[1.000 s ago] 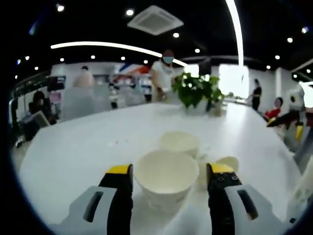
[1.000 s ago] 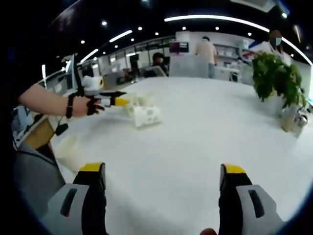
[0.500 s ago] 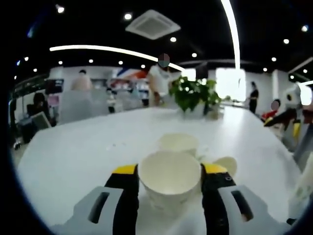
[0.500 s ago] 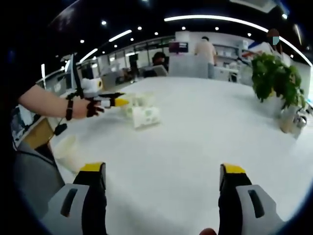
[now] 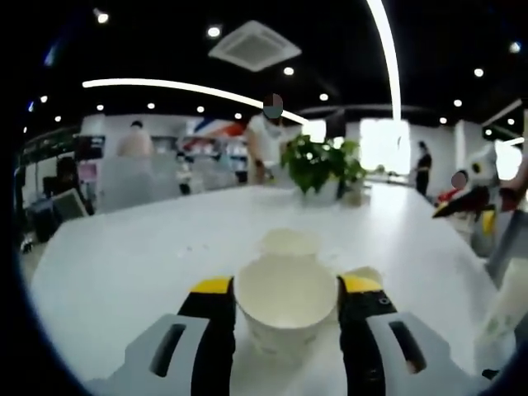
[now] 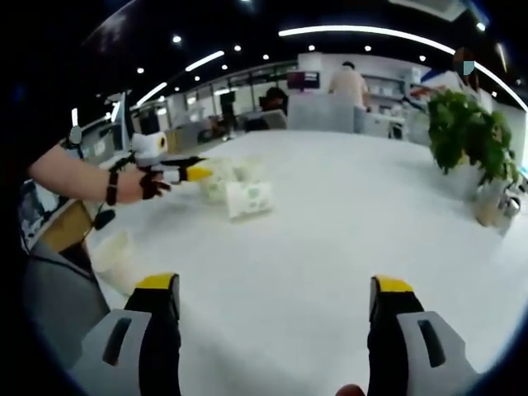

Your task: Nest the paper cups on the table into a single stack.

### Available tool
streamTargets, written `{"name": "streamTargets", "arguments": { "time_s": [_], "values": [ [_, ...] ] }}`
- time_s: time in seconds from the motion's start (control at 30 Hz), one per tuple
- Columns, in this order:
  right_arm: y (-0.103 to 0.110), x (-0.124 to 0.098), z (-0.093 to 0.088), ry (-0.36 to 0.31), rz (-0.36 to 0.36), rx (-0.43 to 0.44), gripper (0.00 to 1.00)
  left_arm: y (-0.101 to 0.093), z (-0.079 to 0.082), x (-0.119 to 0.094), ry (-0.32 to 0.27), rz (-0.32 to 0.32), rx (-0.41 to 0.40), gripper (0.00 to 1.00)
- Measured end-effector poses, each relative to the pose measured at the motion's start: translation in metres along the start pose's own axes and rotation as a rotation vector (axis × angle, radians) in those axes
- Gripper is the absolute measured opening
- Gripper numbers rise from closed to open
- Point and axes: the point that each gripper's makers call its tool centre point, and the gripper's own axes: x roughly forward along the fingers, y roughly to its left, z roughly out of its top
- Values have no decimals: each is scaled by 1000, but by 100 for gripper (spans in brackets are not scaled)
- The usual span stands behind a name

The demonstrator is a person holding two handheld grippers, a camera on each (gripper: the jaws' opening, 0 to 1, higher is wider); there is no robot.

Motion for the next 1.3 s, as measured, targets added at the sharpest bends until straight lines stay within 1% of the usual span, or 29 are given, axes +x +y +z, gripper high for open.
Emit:
{"name": "streamTargets", "arguments": {
  "time_s": [0.13,0.23,0.4,0.5,0.6,0.67,0.73,0.77,0.9,1.07,1.17,1.3],
  "values": [
    [1,-1,9,-14,8,-8,93,-6,13,-5,-20,-5,9,47],
    [0,-3,17,-30,11,-15,93,-10,22,-8,-20,-2,13,47],
    [1,-9,28,-54,23,-25,93,-20,47,-20,-40,-2,16,47],
    [2,-12,29,-57,34,-41,93,-24,58,-25,-43,-1,17,46],
    [5,-15,31,-60,45,-52,93,-32,74,-32,-55,-2,24,47],
    [6,-18,31,-63,53,-61,93,-40,87,-38,-65,-10,21,47],
    [7,-20,31,-64,59,-65,93,-46,96,-42,-76,-19,24,46],
    [7,-22,31,-68,64,-69,93,-52,103,-46,-79,-28,23,46],
    [6,-25,33,-83,74,-75,93,-66,117,-55,-74,-31,40,46],
    [6,-33,35,-102,78,-79,93,-79,133,-67,-100,-31,14,46],
    [10,-34,33,-96,96,-91,92,-89,141,-72,-106,-27,9,46],
    [14,-38,38,-106,119,-123,92,-102,147,-77,-115,-35,14,46]
  ]
}}
